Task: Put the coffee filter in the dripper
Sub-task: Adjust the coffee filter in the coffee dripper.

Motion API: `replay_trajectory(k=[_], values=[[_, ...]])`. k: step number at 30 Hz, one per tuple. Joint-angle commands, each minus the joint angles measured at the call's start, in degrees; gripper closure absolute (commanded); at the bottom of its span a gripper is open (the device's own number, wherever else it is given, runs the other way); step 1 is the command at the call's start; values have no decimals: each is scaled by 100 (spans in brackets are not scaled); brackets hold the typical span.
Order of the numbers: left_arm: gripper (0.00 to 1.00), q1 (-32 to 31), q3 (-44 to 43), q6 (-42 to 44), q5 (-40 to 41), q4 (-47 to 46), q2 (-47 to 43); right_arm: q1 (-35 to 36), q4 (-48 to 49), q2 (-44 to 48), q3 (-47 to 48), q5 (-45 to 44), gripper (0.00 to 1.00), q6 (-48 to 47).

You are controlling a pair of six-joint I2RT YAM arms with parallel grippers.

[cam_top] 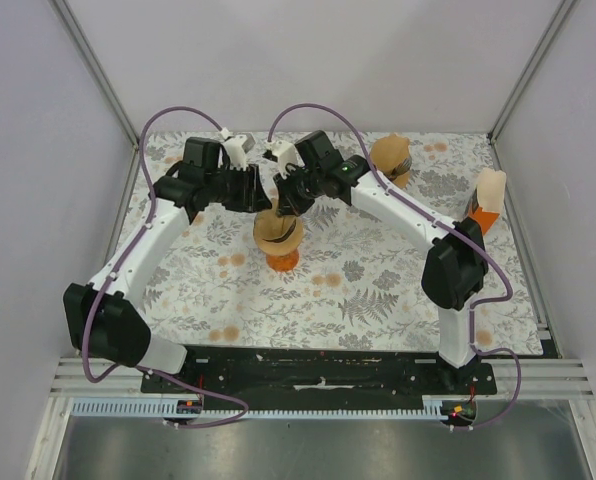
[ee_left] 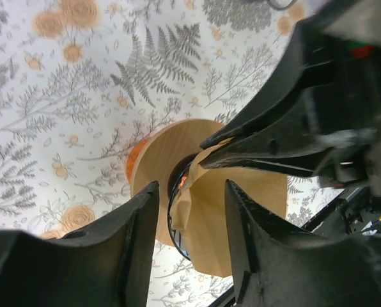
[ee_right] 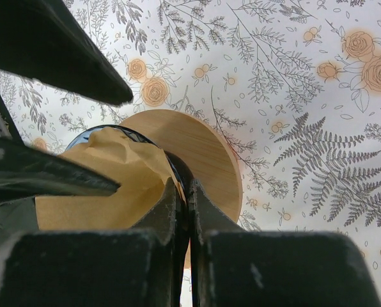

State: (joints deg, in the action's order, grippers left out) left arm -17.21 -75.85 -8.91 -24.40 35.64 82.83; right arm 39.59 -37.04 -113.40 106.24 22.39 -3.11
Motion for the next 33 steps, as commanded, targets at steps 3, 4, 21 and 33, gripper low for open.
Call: replay_trajectory(k=[3,4,21,33], values=[[33,7,-641,538,-354,277,-3,13,118,134,-226,-393,100,-93],[32,7,-615,591,-363,277,-12,13,118,126,-226,-376,96,-75],[35,-72,132,882,709,-136,58,13,320,284,-164,-218,43,127],[31,-63,-272,1084,366,127,5,-74,390,899,-226,-192,20,101]])
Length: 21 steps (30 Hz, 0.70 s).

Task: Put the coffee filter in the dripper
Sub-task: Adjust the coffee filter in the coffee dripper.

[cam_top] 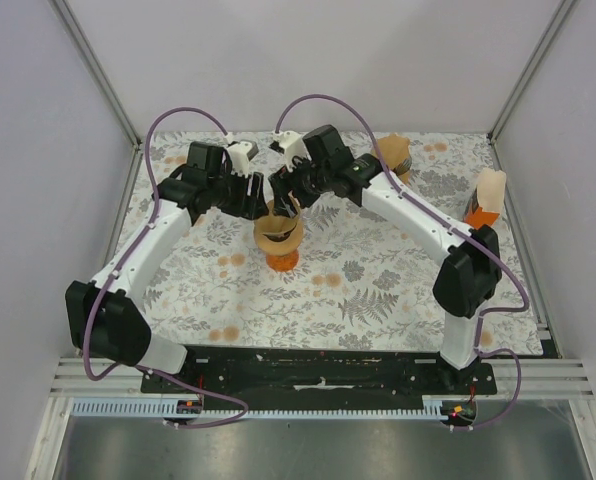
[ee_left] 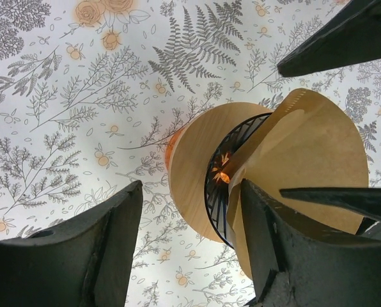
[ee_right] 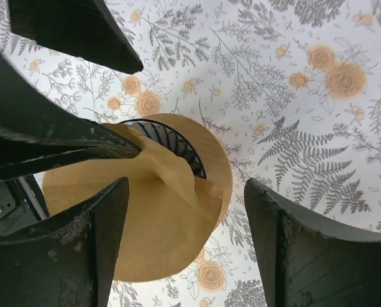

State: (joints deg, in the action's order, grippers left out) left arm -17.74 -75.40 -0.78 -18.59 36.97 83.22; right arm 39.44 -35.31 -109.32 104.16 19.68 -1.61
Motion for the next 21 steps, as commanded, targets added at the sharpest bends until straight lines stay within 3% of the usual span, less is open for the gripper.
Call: replay_trajectory(k=[1,4,8,15,18,21], values=[[30,-2,-361,280,-215,20,-43,-68,209,551,-36,71,20,-42],[28,25,-598,350,-206,135,-34,-182,209,814,-141,88,18,-50],[24,42,-1029,578,100,232,19,-524,401,1437,-439,9,2,-7],[17,279,-1276,509,426,153,45,-1385,911,2589,-1537,-544,2,46],[18,376,-1267,797,94,223,1,-1781,1315,3143,-2240,-589,2,152],[20,315,-935,869,-854,258,-34,-1861,1676,3408,-2637,-422,2,354]])
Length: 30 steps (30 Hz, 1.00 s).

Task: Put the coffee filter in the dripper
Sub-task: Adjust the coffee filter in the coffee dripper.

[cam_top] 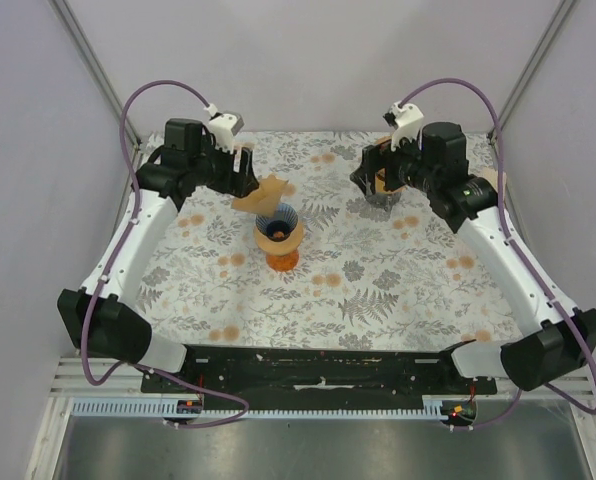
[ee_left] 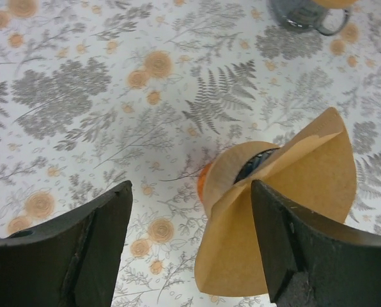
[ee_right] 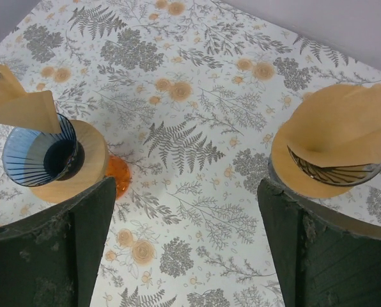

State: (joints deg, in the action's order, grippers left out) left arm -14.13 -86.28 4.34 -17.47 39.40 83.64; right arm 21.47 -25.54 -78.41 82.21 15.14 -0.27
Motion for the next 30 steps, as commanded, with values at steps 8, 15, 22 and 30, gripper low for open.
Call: replay_trajectory(k=[8,15,22,30], values=[[31,-151,850,190,-1417,-204,-251,382,1033,-77,-364,649,2,748],[32,-309,1253,208,-1189,-406,-339,1297,867,-868,311,105,2,835],[32,-310,1544,-12,-582,-652,-339,1649,427,-1326,498,-204,4,906],[34,-318,1614,-284,-555,-784,-233,1825,252,-1826,628,-98,12,880]])
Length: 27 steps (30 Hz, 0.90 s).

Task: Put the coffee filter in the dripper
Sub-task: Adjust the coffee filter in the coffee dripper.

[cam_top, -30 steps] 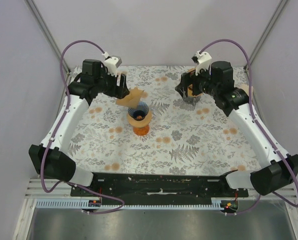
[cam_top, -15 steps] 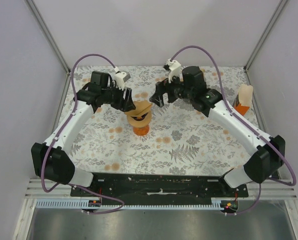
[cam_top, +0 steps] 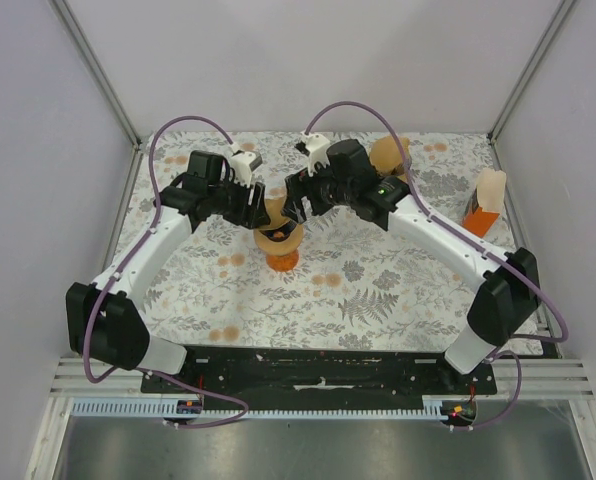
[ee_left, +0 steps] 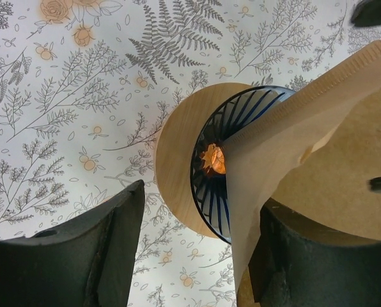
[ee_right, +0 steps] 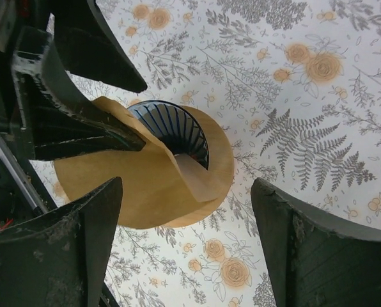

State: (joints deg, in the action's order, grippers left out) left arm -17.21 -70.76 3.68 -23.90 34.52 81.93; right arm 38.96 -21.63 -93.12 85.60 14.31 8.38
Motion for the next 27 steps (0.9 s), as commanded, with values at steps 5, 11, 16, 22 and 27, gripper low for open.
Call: replay_trajectory(k=[5,11,16,22,27], values=[[34,-72,264,-201,87,-350,-125,103,-464,-768,597,-340,13,102],[31,-37,204,-307,-44,-411,-107,129,-860,-1111,826,-534,15,102],[26,16,-341,-526,-457,-245,33,243,-1132,-1313,1010,-718,16,15],[24,69,-465,-632,-625,-174,-1,393,-1589,-1533,1450,-1122,17,-135],[24,78,-579,-588,-642,-174,-10,437,-1792,-1674,1670,-1193,18,-153]])
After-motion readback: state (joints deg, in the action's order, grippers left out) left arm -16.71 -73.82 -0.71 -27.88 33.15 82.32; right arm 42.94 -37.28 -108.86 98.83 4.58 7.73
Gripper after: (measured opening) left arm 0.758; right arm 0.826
